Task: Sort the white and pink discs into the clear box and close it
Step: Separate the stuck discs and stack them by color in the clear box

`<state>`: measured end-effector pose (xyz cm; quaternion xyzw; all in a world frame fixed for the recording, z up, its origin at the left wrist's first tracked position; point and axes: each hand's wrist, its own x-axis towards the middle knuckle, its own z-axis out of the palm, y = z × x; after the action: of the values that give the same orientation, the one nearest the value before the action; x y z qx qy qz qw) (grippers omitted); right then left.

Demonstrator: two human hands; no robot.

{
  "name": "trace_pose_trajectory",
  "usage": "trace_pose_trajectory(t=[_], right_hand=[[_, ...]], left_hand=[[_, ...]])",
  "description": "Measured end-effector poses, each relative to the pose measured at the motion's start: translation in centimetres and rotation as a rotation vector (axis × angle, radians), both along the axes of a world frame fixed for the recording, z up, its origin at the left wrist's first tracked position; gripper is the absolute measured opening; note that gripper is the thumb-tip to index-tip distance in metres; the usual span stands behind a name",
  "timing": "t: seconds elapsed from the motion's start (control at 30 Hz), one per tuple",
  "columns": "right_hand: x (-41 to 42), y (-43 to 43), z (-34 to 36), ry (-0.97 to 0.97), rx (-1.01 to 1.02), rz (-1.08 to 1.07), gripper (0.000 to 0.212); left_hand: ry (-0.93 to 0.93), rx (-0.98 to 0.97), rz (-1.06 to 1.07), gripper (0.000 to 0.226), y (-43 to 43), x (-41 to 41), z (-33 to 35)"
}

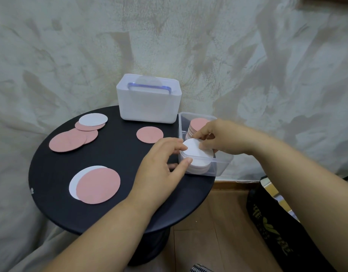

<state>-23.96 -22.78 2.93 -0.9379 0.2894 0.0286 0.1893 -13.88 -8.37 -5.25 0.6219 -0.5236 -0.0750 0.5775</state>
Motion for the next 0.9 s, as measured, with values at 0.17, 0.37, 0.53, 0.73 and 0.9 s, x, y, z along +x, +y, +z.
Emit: trace_pose_trajectory(t=[0.17,0.37,0.53,0.73,0.9], right_hand=[[-0.1,0.2,0.0,-0.007,-0.004,0.000,0.029],[0.2,0.2,-0.4,0.006,-0.048,-0.024,0.034],[0.1,0.6,-0.5,0.037,-0.138,-0.005,0.035],[-0.4,1.9,0.3,-0.160,-0.159,-0.042,0.025],[0.8,5.1,1.4,-0.426,-0.083,-0.015,0.014]], left_hand=[[0.012,0.000,-0.002,0.022,0.0,0.0,0.0],[0.000,0.009,-0.003,0.021,0.1,0.1,0.0],[0.015,0.025,-0.002,0.021,0.2,0.0,0.2],[0.028,0.006,0.088,0.025,2.6,1.1,0.8],[-0.169,0.040,0.325,0.018,7.2,4.0,0.4]])
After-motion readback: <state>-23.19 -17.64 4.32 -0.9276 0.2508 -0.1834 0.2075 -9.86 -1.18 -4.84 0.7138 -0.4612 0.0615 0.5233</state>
